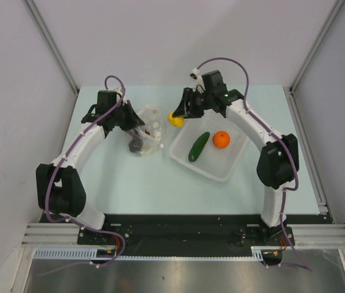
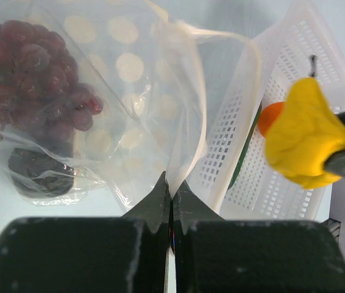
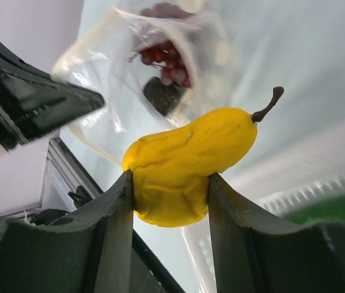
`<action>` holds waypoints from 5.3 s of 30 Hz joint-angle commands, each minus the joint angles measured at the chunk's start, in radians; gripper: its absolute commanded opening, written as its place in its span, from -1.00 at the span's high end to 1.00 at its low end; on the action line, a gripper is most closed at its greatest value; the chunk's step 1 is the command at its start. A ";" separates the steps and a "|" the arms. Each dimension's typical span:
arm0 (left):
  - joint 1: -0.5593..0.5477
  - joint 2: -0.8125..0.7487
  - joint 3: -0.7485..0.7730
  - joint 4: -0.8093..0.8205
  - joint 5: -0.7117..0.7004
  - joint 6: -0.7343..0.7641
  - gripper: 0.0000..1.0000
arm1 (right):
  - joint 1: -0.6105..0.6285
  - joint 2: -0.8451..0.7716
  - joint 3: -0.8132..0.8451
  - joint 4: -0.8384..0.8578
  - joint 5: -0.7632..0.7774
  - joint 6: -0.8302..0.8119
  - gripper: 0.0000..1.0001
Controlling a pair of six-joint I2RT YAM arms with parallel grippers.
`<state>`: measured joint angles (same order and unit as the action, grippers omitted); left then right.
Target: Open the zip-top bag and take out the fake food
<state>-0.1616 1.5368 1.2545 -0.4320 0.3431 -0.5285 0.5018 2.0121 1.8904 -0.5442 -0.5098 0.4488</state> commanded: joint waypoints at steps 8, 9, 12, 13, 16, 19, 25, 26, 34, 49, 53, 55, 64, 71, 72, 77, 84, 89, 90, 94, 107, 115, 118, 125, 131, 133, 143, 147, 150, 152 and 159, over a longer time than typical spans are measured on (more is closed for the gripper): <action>0.010 -0.041 0.017 0.004 0.007 0.018 0.99 | -0.204 -0.125 -0.185 -0.059 0.149 -0.090 0.56; 0.010 -0.043 0.017 0.007 0.010 0.016 1.00 | -0.221 -0.083 -0.172 -0.062 0.146 -0.085 0.52; 0.010 -0.037 0.025 0.006 0.016 0.009 1.00 | -0.239 -0.020 -0.143 -0.057 0.146 -0.078 0.35; 0.010 -0.035 0.028 0.007 0.016 0.009 1.00 | -0.241 -0.001 -0.133 -0.063 0.172 -0.094 0.26; 0.010 -0.043 0.037 0.004 0.019 0.005 1.00 | -0.249 0.074 -0.068 -0.112 0.218 -0.120 0.07; 0.010 -0.046 0.039 0.006 0.014 0.005 1.00 | -0.249 0.122 -0.022 -0.137 0.273 -0.142 -0.07; 0.010 -0.047 0.036 0.007 0.022 -0.001 1.00 | -0.249 0.177 0.039 -0.184 0.321 -0.179 -0.48; 0.010 -0.047 0.034 0.007 0.019 -0.001 1.00 | -0.246 0.171 0.042 -0.184 0.330 -0.188 -0.58; 0.010 -0.050 0.033 0.006 0.013 0.007 1.00 | -0.209 0.102 0.064 -0.221 0.419 -0.205 -0.71; 0.010 -0.064 0.063 -0.001 0.007 0.005 1.00 | 0.099 0.031 0.095 0.070 0.186 -0.055 -0.14; 0.010 -0.066 0.074 -0.004 0.010 0.005 1.00 | 0.144 0.088 0.130 0.122 0.130 -0.035 0.08; 0.010 -0.067 0.077 -0.004 0.011 0.002 1.00 | 0.153 0.117 0.141 0.138 0.113 -0.010 0.20; 0.008 -0.078 0.079 0.002 0.030 -0.002 1.00 | 0.172 0.299 0.249 0.141 0.093 0.004 0.23; 0.001 -0.064 0.068 0.027 0.056 -0.024 1.00 | 0.173 0.408 0.315 0.171 0.108 0.036 0.12; -0.001 -0.061 0.069 0.027 0.057 -0.024 1.00 | 0.173 0.416 0.318 0.174 0.111 0.040 0.10; -0.018 -0.049 0.075 0.030 0.057 -0.027 1.00 | 0.173 0.473 0.325 0.219 0.085 0.105 0.05; -0.050 -0.041 0.071 0.035 0.054 -0.027 1.00 | 0.169 0.523 0.326 0.254 0.090 0.179 -0.20; -0.069 -0.038 0.065 0.033 0.053 -0.027 0.99 | 0.170 0.556 0.329 0.277 0.085 0.234 -0.27; -0.070 -0.040 0.063 0.035 0.053 -0.025 1.00 | 0.173 0.571 0.331 0.279 0.086 0.238 -0.27; -0.072 -0.041 0.065 0.024 0.050 -0.013 1.00 | 0.176 0.603 0.357 0.267 0.085 0.257 -0.27; -0.070 -0.058 0.033 0.024 0.051 -0.014 1.00 | 0.218 0.691 0.438 0.118 0.151 0.189 -0.23; -0.070 -0.063 0.028 0.009 0.033 0.007 1.00 | 0.218 0.663 0.473 0.151 0.131 0.197 0.42; -0.067 -0.055 0.028 0.010 0.030 0.005 1.00 | 0.207 0.611 0.461 0.151 0.137 0.186 0.63; -0.055 -0.041 0.039 0.026 0.005 0.007 1.00 | 0.181 0.491 0.418 0.147 0.139 0.157 0.80; -0.032 -0.027 0.051 0.018 0.008 0.016 1.00 | 0.179 0.427 0.412 0.121 0.137 0.139 0.83; -0.024 -0.024 0.049 0.016 0.013 0.019 1.00 | 0.178 0.412 0.412 0.102 0.146 0.128 0.82; 0.027 -0.055 -0.013 0.032 0.007 0.015 1.00 | 0.176 0.278 0.414 -0.019 0.203 0.011 0.81; 0.042 -0.060 -0.036 0.041 0.017 0.012 1.00 | 0.172 0.235 0.423 -0.043 0.214 -0.012 0.80; 0.045 -0.058 -0.033 0.032 0.014 0.021 1.00 | 0.169 0.200 0.431 -0.046 0.225 -0.015 0.80; 0.048 -0.056 -0.035 0.030 0.013 0.027 1.00 | 0.167 0.183 0.435 -0.043 0.232 -0.009 0.78; 0.053 -0.047 -0.043 0.033 0.022 0.021 1.00 | 0.155 0.110 0.480 -0.063 0.255 0.004 0.79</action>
<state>-0.1192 1.5127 1.2209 -0.4225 0.3470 -0.5220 0.6662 2.2330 2.2959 -0.6197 -0.2810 0.4580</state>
